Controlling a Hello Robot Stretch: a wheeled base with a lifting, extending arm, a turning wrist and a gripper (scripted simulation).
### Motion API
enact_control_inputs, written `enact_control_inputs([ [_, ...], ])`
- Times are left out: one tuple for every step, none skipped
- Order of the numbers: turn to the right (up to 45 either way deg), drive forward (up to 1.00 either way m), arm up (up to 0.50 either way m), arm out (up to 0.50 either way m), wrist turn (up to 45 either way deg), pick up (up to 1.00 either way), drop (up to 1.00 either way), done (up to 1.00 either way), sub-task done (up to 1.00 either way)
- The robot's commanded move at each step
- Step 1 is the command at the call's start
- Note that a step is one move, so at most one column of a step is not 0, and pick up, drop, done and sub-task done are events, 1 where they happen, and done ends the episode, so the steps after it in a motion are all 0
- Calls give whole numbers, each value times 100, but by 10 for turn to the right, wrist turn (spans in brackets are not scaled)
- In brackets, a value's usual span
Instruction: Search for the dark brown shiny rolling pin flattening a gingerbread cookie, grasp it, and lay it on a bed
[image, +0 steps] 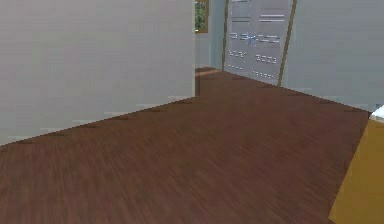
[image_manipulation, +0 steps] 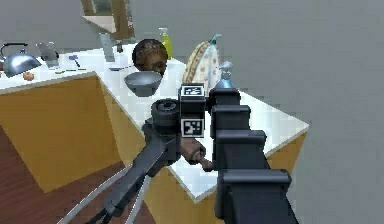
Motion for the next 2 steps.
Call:
enact_control_inputs([
  [0,0,0,0,450,0,0,0,0],
  [0,0,0,0,450,0,0,0,0],
])
